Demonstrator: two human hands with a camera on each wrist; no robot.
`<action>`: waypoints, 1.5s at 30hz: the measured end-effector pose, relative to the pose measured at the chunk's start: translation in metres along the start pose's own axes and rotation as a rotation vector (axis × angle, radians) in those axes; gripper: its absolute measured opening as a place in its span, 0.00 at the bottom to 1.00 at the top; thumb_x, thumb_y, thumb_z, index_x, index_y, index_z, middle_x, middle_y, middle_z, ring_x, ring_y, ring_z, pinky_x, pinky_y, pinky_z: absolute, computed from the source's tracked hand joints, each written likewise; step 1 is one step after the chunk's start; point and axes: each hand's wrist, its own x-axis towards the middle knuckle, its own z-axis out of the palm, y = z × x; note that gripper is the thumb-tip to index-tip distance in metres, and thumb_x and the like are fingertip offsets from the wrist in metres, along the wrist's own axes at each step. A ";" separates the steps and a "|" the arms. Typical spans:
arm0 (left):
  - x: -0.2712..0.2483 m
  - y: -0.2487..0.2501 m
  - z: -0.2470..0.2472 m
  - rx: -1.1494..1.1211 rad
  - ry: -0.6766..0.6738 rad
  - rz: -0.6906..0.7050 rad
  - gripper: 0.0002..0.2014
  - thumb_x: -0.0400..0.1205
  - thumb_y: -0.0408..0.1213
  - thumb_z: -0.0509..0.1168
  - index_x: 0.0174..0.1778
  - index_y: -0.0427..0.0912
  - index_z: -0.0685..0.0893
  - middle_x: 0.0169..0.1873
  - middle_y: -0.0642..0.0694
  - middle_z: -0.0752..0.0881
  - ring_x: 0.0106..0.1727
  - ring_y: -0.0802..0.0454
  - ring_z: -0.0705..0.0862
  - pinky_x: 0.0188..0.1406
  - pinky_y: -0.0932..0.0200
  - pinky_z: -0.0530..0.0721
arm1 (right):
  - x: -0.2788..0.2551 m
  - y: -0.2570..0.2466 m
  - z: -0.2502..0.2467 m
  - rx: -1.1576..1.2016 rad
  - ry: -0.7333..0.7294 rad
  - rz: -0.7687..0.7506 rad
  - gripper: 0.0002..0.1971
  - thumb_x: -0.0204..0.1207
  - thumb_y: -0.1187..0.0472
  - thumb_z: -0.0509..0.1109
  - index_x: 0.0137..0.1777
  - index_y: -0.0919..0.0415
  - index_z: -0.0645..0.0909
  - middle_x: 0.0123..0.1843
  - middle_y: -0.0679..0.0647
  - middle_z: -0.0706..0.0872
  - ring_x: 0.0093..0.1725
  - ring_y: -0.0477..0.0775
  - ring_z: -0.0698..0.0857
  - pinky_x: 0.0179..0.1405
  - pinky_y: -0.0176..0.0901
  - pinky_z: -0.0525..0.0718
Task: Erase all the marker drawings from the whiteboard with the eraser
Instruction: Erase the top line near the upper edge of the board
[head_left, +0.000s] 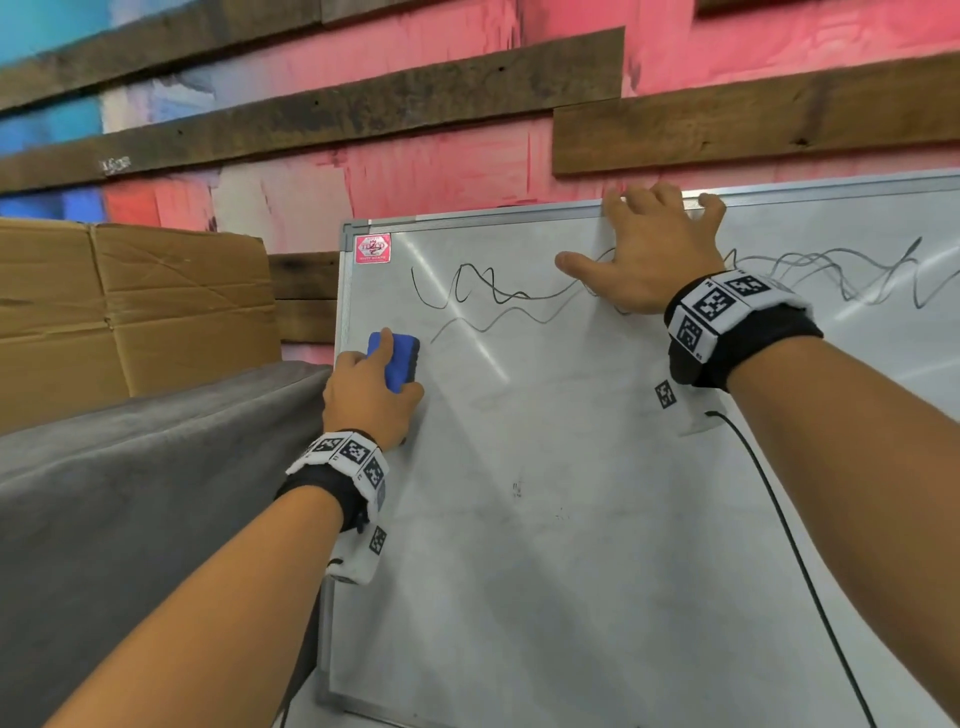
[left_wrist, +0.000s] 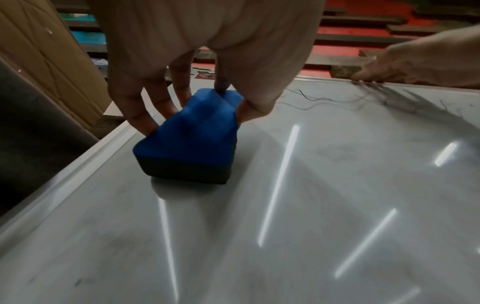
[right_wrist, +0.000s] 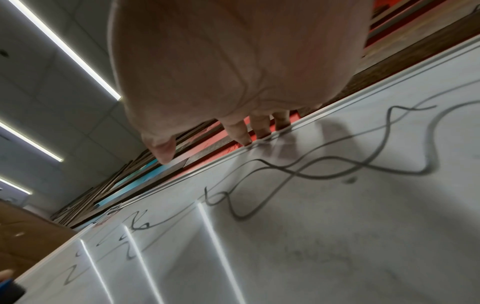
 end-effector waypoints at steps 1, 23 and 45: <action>0.003 0.003 -0.002 -0.013 0.010 -0.001 0.40 0.81 0.48 0.71 0.87 0.54 0.59 0.60 0.39 0.75 0.59 0.39 0.79 0.60 0.46 0.80 | -0.001 0.000 0.000 0.001 0.000 -0.001 0.53 0.66 0.19 0.47 0.83 0.55 0.64 0.82 0.56 0.69 0.83 0.60 0.60 0.76 0.75 0.53; -0.019 0.049 0.004 -0.042 0.037 0.123 0.39 0.77 0.52 0.74 0.84 0.54 0.68 0.54 0.46 0.74 0.53 0.47 0.76 0.58 0.57 0.75 | -0.002 -0.001 -0.002 0.033 0.034 -0.004 0.48 0.67 0.25 0.49 0.82 0.54 0.64 0.78 0.54 0.72 0.79 0.60 0.64 0.72 0.73 0.59; -0.019 0.093 0.010 -0.070 0.075 0.172 0.38 0.76 0.54 0.73 0.83 0.54 0.69 0.54 0.44 0.76 0.52 0.42 0.80 0.50 0.54 0.76 | -0.004 0.001 -0.005 0.063 0.020 -0.017 0.47 0.67 0.27 0.46 0.83 0.55 0.64 0.79 0.54 0.71 0.79 0.59 0.64 0.72 0.73 0.59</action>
